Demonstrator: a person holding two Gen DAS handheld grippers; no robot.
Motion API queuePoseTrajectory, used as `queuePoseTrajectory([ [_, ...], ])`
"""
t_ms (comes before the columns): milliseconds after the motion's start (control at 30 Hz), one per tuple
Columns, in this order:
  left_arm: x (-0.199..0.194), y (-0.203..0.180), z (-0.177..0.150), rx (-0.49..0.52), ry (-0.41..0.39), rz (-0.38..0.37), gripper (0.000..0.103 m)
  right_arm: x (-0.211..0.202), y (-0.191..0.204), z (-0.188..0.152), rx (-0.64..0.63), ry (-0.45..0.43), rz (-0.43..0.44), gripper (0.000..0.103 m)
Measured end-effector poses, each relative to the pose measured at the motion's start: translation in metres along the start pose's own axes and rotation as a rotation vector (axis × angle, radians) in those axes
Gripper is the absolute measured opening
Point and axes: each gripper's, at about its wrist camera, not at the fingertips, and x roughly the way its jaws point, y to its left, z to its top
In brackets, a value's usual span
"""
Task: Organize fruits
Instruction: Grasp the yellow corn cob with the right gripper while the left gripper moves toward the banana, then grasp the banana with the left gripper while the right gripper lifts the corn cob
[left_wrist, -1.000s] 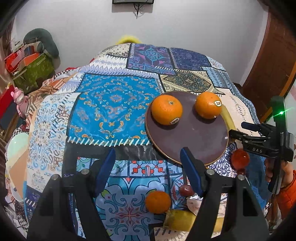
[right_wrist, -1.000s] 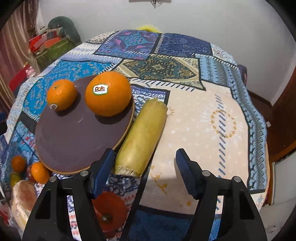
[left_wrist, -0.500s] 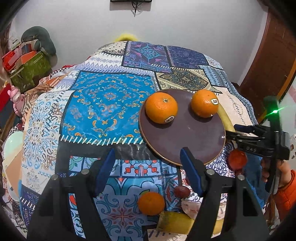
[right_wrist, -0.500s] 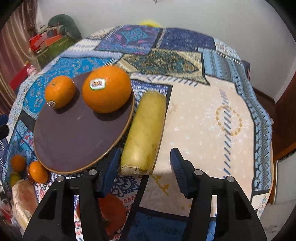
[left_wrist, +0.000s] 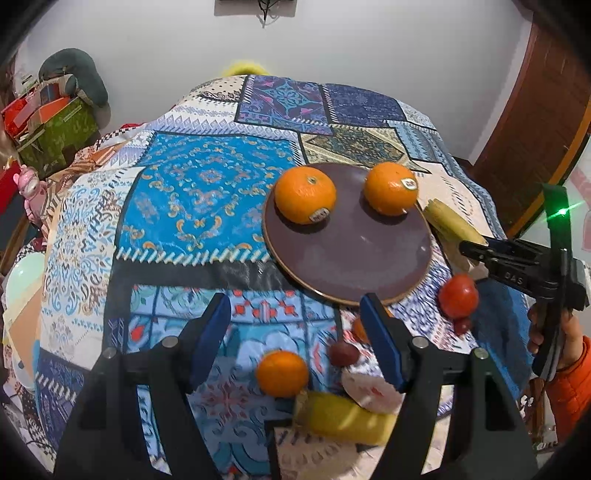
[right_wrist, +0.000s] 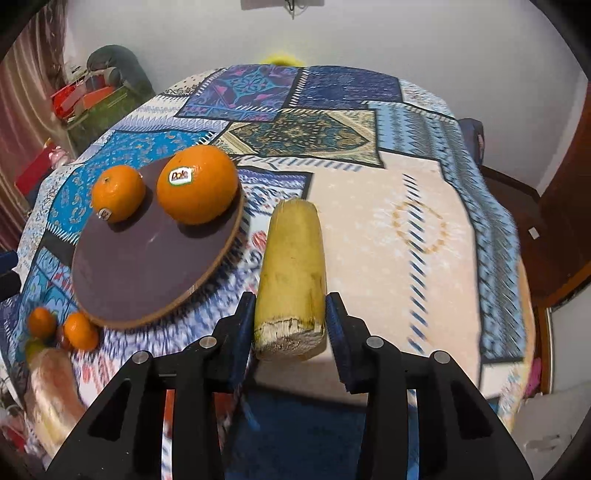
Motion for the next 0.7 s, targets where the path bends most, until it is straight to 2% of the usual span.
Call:
queuePoseTrajectory([
  [333, -0.021, -0.029, -0.04, 0.009, 0.042, 0.008, 0.072, -0.048, 0.001, -0.057, -0.01, 0.005, 0.006, 0.035],
  [633, -0.009, -0.065, -0.081, 0.091, 0.161, -0.022, 0.072, -0.064, 0.008, -0.096, -0.014, 0.022, 0.046, 0.035],
  [700, -0.004, -0.068, -0.087, 0.082, 0.176, -0.01, 0.081, -0.062, 0.009, -0.101, -0.013, 0.034, 0.05, 0.035],
])
